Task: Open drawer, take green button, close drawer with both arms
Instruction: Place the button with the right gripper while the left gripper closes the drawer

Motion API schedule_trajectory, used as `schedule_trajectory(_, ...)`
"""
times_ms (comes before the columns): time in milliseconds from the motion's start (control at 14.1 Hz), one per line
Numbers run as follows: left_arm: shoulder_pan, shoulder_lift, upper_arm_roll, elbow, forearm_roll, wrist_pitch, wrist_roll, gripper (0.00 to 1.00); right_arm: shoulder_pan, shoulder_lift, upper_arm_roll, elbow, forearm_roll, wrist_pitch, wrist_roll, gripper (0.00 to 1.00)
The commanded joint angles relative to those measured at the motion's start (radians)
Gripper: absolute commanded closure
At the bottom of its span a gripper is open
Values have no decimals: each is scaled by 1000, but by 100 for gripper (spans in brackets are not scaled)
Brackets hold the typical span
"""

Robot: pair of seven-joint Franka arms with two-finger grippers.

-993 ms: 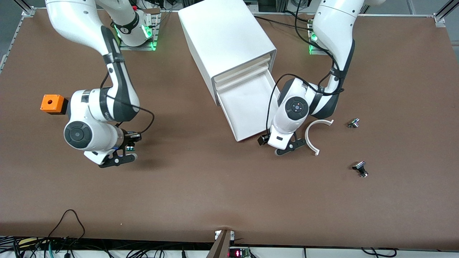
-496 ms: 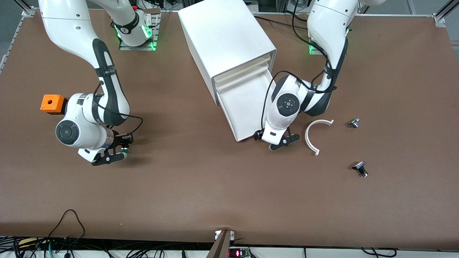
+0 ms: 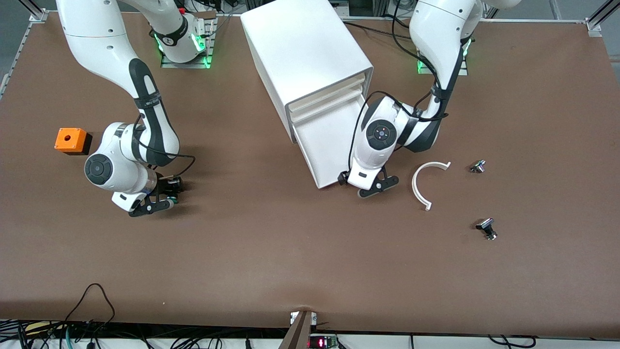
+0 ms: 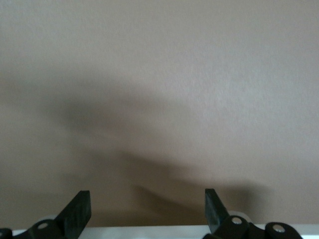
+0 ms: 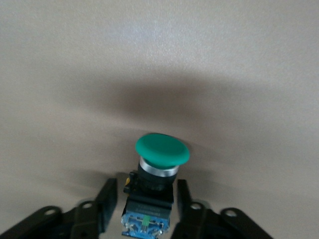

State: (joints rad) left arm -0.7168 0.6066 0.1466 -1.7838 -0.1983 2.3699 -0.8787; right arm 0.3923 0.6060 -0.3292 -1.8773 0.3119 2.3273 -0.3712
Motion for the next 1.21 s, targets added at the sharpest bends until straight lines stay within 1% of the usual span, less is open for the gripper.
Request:
schedule_trajectory(0,-59,-80,-7,-97,13,-8,-46,0,-4,-73,6,-16,24,-15,-29,2)
schedule_trajectory(284,-84,-113,-9,-146,13,-11,-52,0,2,-182,7,-5,18,-83,-26,1)
schedule_trajectory(426,-96,-142,-12,-175,13,-11,-52,0,8,-241,3,6,7,-149,-23,1)
schedule_trajectory(496,-102,-152,-24,-189,13,-11,-52,0,8,-276,1,13,-5,-187,-23,1)
schedule_trajectory(638,-104,-156,-35,-198,13,-12,-59,0,8,-362,2,17,-85,-241,-20,1)
schedule_trajectory(851,-105,-160,-67,-212,13,-14,-77,0,8,-472,6,26,-155,-333,-20,1)
schedule_trajectory(922,-107,-166,-74,-218,14,-14,-83,0,8,-500,7,44,-181,-377,-20,1)
schedule_trajectory(1135,-107,-169,-108,-220,14,-21,-86,0,8,-528,-1,148,-192,-535,-23,1)
